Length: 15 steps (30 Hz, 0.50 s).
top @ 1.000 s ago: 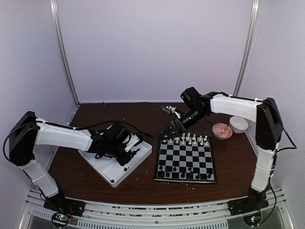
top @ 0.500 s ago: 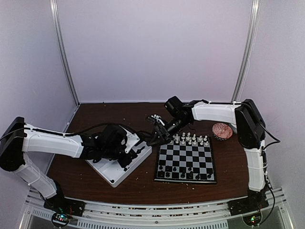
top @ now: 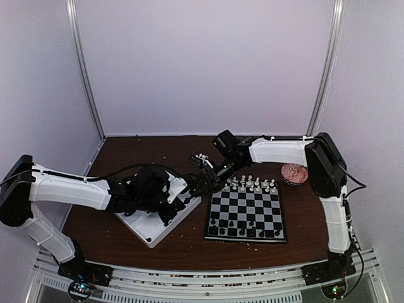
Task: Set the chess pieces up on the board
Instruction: Pick up the bishop from the chess pile.
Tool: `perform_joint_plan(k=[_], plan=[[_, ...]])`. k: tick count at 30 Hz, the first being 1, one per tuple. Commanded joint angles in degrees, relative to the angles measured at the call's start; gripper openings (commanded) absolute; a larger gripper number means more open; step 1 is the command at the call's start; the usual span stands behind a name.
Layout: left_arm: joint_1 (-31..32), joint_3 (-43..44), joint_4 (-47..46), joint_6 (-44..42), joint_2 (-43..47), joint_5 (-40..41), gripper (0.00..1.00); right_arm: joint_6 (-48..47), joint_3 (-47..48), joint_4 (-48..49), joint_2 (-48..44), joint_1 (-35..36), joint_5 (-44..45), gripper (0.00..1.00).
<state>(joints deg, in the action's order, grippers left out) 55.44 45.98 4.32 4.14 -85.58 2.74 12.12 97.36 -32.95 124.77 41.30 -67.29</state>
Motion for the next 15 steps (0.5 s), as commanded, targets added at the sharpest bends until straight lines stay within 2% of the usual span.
perform_joint_plan(k=[1,5,11,15], plan=[[0.37,1.02,-2.74,-0.6,0.59,-0.43,0.0,1.22,1.02,1.72,0.96,0.49,-1.86,0.42],[0.46,0.96,-2.84,-0.68,0.59,-0.45,0.0,1.24,0.81,1.83,0.96,0.7,-2.03,0.4],[0.45,1.14,-2.98,-0.73,0.34,-0.32,0.0,2.24,0.49,3.03,1.0,0.97,-2.72,0.3],[0.46,0.96,-3.17,-0.7,0.6,-0.12,0.0,2.89,-0.01,3.72,1.04,1.39,-2.85,0.29]])
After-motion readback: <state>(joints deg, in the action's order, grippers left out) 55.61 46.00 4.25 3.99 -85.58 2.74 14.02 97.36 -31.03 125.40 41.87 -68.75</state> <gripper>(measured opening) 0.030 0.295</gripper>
